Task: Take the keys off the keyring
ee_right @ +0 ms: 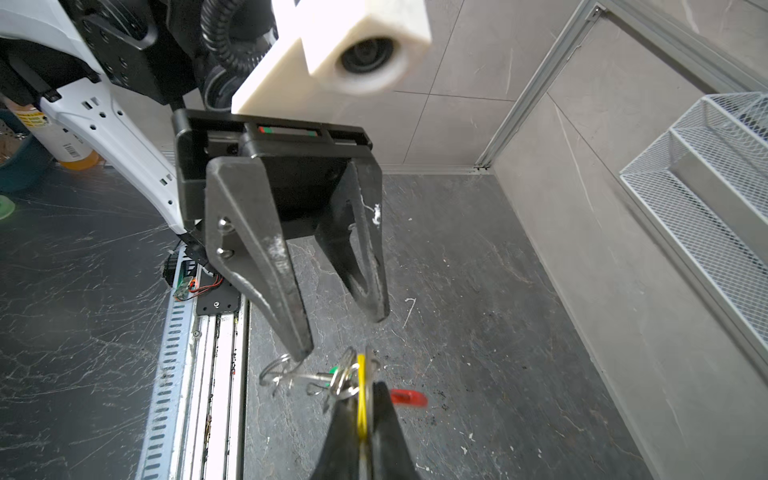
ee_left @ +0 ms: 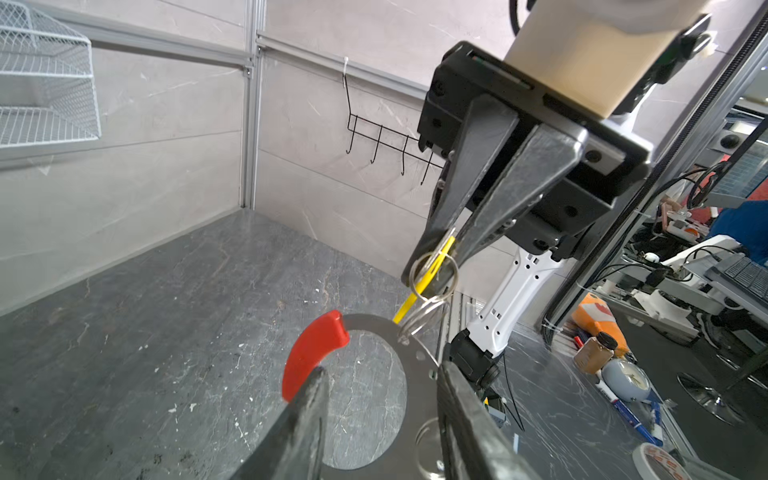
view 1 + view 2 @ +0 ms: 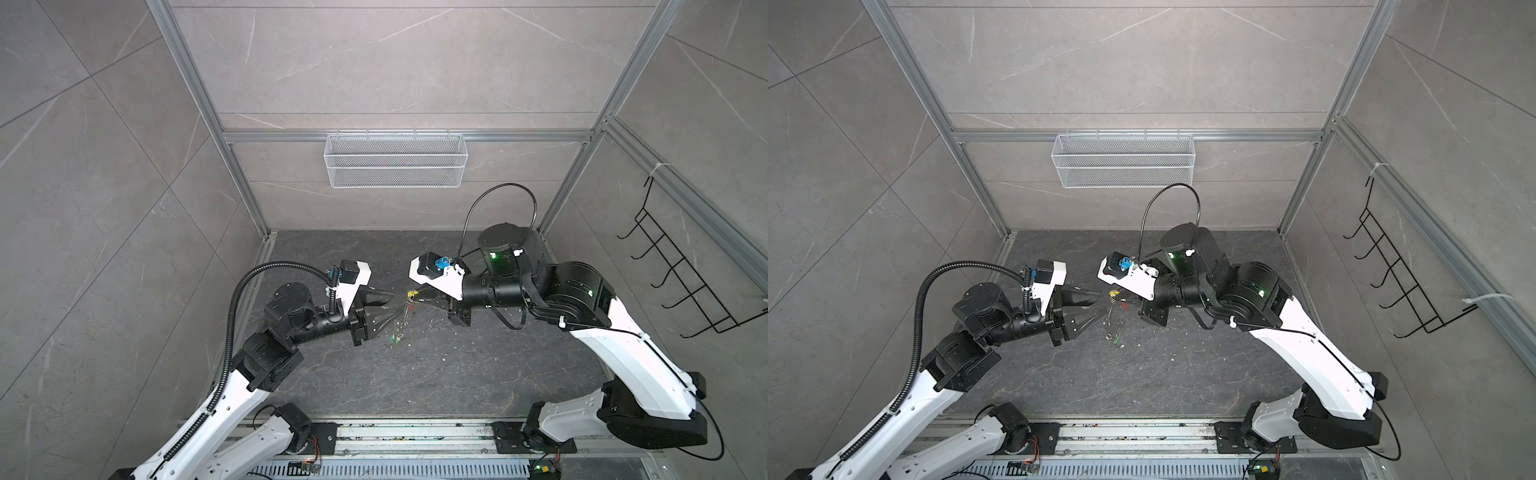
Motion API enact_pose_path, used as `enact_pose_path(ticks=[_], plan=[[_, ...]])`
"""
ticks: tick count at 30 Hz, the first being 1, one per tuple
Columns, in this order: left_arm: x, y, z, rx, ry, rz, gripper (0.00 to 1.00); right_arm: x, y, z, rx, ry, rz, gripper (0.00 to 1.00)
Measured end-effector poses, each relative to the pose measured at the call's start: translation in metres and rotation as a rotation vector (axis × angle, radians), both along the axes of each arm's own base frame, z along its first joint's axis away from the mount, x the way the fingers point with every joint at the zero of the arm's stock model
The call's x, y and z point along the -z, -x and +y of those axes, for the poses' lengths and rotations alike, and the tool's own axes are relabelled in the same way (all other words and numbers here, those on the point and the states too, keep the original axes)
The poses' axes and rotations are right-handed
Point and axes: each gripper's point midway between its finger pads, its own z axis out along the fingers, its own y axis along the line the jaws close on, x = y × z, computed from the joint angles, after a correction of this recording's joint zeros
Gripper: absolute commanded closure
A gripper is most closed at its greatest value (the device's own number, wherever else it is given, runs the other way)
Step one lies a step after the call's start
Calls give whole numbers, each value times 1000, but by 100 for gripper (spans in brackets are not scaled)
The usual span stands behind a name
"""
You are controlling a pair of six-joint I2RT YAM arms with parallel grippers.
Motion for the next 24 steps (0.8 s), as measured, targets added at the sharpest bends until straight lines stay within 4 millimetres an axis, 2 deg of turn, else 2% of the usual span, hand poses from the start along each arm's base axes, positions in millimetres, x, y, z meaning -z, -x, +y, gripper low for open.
enact_pose_path(ticks=[6, 10, 14, 18, 22, 24], plan=[[-14, 4, -3, 36, 44, -53, 53, 1, 1, -1, -28, -22, 47, 100], [-9, 0, -11, 64, 35, -39, 55, 1, 2, -1, -43, -33, 65, 100], [-1, -3, -18, 88, 20, -6, 64, 1, 3, 0, -55, -41, 77, 100], [-3, -1, -20, 112, 30, -2, 80, 1, 2, 1, -57, -48, 78, 100], [-6, 3, -22, 142, 41, 0, 81, 2, 0, 1, -52, -51, 85, 100], [-6, 5, -22, 156, 45, 7, 86, 2, 0, 0, -51, -53, 87, 100]])
